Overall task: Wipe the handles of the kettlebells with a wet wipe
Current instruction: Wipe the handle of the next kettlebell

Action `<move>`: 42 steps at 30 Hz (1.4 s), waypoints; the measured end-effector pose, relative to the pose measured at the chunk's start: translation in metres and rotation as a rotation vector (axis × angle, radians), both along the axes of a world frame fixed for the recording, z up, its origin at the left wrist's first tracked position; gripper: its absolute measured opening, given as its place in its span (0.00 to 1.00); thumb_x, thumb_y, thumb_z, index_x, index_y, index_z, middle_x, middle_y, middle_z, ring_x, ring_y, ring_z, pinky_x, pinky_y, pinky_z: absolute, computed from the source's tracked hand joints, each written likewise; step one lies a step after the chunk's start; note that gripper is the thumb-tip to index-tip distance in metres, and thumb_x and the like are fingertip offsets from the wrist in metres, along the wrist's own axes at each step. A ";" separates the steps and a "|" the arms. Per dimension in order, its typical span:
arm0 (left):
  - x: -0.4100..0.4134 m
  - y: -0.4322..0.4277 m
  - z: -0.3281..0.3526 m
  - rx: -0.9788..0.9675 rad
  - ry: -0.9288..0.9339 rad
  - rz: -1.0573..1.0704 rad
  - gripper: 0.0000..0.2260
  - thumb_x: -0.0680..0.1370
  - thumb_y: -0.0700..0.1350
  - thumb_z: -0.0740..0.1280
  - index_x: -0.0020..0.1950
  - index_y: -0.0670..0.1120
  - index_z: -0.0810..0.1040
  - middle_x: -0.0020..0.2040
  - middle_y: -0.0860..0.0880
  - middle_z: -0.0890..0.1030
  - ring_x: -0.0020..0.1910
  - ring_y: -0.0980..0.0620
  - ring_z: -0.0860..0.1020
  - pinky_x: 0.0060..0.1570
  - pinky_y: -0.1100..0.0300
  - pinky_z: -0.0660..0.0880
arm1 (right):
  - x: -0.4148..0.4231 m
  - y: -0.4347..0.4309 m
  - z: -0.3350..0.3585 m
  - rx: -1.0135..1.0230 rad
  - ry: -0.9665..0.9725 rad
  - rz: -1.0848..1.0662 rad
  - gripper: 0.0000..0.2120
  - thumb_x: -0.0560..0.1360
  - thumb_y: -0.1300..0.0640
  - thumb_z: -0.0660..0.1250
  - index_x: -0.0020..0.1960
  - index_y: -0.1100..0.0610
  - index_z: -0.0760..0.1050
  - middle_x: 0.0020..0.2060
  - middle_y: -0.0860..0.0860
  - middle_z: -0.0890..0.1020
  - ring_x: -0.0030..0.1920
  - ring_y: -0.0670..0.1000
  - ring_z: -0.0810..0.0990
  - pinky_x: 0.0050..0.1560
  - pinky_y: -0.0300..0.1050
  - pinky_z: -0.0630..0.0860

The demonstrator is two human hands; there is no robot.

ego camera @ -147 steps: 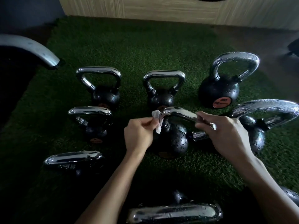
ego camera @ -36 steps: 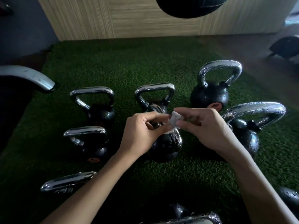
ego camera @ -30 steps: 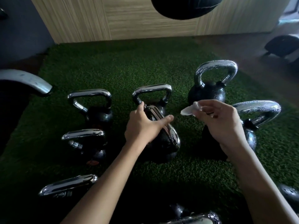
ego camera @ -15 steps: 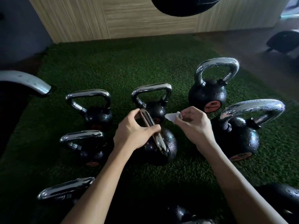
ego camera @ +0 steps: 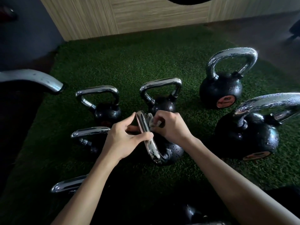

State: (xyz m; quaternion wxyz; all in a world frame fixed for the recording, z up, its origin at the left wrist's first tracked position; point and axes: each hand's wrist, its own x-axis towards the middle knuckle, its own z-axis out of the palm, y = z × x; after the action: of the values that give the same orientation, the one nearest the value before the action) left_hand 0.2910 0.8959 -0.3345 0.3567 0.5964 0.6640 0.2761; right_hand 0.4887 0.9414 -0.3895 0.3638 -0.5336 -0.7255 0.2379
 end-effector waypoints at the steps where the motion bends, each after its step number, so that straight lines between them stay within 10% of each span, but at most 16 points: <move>1: -0.002 0.000 -0.001 0.003 -0.001 -0.003 0.49 0.57 0.66 0.80 0.77 0.61 0.69 0.47 0.66 0.84 0.60 0.62 0.79 0.59 0.62 0.73 | 0.000 0.000 0.001 0.001 -0.002 0.012 0.16 0.68 0.53 0.81 0.39 0.39 0.74 0.38 0.39 0.84 0.41 0.39 0.82 0.44 0.45 0.81; 8: -0.017 -0.005 -0.005 -0.025 -0.004 0.006 0.44 0.63 0.62 0.81 0.76 0.66 0.67 0.50 0.68 0.80 0.59 0.66 0.75 0.51 0.67 0.68 | 0.001 0.005 -0.001 -0.060 0.000 0.073 0.08 0.73 0.50 0.78 0.47 0.52 0.83 0.46 0.42 0.87 0.51 0.37 0.84 0.54 0.38 0.79; 14: -0.023 -0.011 0.002 -0.051 -0.005 -0.047 0.45 0.61 0.67 0.78 0.77 0.66 0.66 0.47 0.66 0.85 0.52 0.74 0.76 0.47 0.72 0.66 | -0.006 0.021 0.012 -0.145 -0.039 0.084 0.27 0.67 0.45 0.82 0.64 0.49 0.82 0.45 0.44 0.88 0.46 0.40 0.84 0.53 0.39 0.79; 26: -0.028 -0.009 0.007 -0.041 -0.015 -0.138 0.48 0.61 0.68 0.77 0.79 0.62 0.64 0.49 0.64 0.86 0.39 0.65 0.81 0.55 0.59 0.74 | -0.012 0.023 0.024 -0.176 0.214 0.241 0.19 0.72 0.57 0.79 0.62 0.50 0.84 0.53 0.45 0.87 0.55 0.38 0.84 0.61 0.32 0.76; 33: -0.028 -0.012 0.005 -0.025 -0.007 -0.136 0.48 0.62 0.68 0.76 0.80 0.60 0.64 0.49 0.64 0.86 0.36 0.70 0.78 0.51 0.61 0.72 | -0.016 0.017 0.035 -0.160 0.175 0.169 0.14 0.73 0.54 0.78 0.59 0.53 0.86 0.49 0.45 0.87 0.35 0.28 0.76 0.40 0.24 0.68; 42: -0.025 -0.016 -0.003 0.026 -0.088 -0.089 0.45 0.65 0.59 0.78 0.79 0.57 0.65 0.45 0.64 0.86 0.30 0.69 0.74 0.36 0.72 0.69 | 0.004 -0.030 0.050 -0.211 0.097 0.382 0.13 0.70 0.50 0.79 0.55 0.48 0.87 0.45 0.44 0.85 0.38 0.38 0.78 0.39 0.29 0.68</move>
State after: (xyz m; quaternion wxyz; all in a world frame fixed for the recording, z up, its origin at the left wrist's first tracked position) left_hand 0.2659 0.8795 -0.3373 0.3896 0.6173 0.6167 0.2946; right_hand 0.4928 0.9109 -0.3396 0.2890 -0.4096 -0.7660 0.4025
